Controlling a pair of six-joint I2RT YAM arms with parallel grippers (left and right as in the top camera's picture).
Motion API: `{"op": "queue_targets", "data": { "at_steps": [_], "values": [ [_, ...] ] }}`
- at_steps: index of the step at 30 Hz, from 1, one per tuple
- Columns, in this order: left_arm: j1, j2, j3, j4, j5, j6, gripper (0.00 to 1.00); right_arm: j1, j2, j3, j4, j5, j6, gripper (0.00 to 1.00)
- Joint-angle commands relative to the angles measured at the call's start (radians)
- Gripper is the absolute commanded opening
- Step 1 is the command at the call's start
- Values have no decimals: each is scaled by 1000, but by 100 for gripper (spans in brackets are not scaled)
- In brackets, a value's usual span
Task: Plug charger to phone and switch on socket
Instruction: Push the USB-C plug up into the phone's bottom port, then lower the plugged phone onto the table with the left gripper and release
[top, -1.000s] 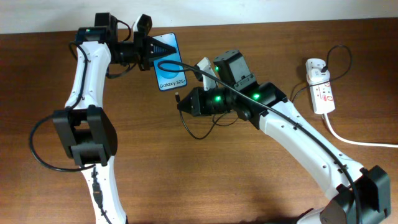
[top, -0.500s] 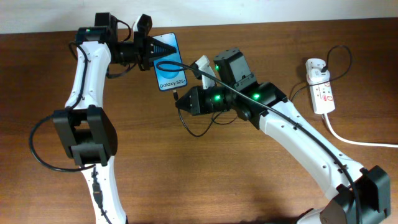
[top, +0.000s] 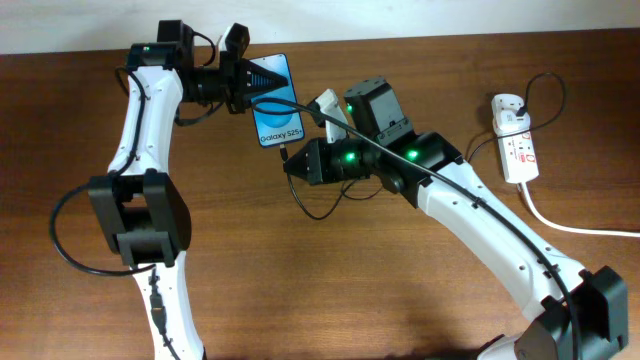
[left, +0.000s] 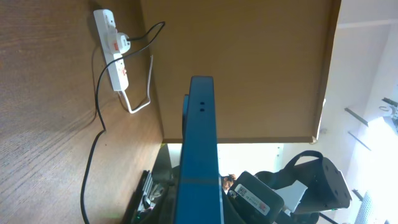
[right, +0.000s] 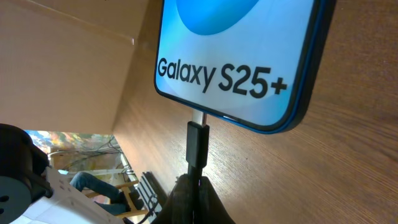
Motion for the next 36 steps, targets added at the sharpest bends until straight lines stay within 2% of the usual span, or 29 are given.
{"op": "queue_targets", "data": {
  "at_steps": [1,11,19,23,24,26,27,28,29,31,33,36],
  "values": [
    [0,-7,10,-5,37,-6,0,-15,1,6,4,17,-13,4],
    [-5,-7,10,-5,37,-6,0,-40,1,6,10,24,-10,4],
    [-66,-7,10,-2,35,17,0,-44,1,6,71,24,16,4],
    [-63,-7,10,-1,35,17,0,-66,1,6,40,12,16,4],
    [-57,-7,10,-1,35,17,0,-65,1,6,6,12,12,7],
    [-46,-7,10,3,21,17,0,-65,1,6,-63,12,12,22],
    [-44,-7,10,3,0,17,0,-66,1,6,-89,-7,-24,44],
    [-44,-7,10,3,-46,17,0,-66,0,6,-111,-16,-41,53],
    [-43,-7,10,2,-119,17,0,-66,0,6,-130,-22,-66,56],
    [-42,-7,10,-4,-262,18,0,-76,0,6,-183,-21,-120,58],
    [-47,-7,10,-69,-441,111,0,-140,-4,6,-262,-17,-166,58],
    [-47,-6,4,-163,-699,158,0,-219,-4,6,-383,126,-172,58]
  ]
}}
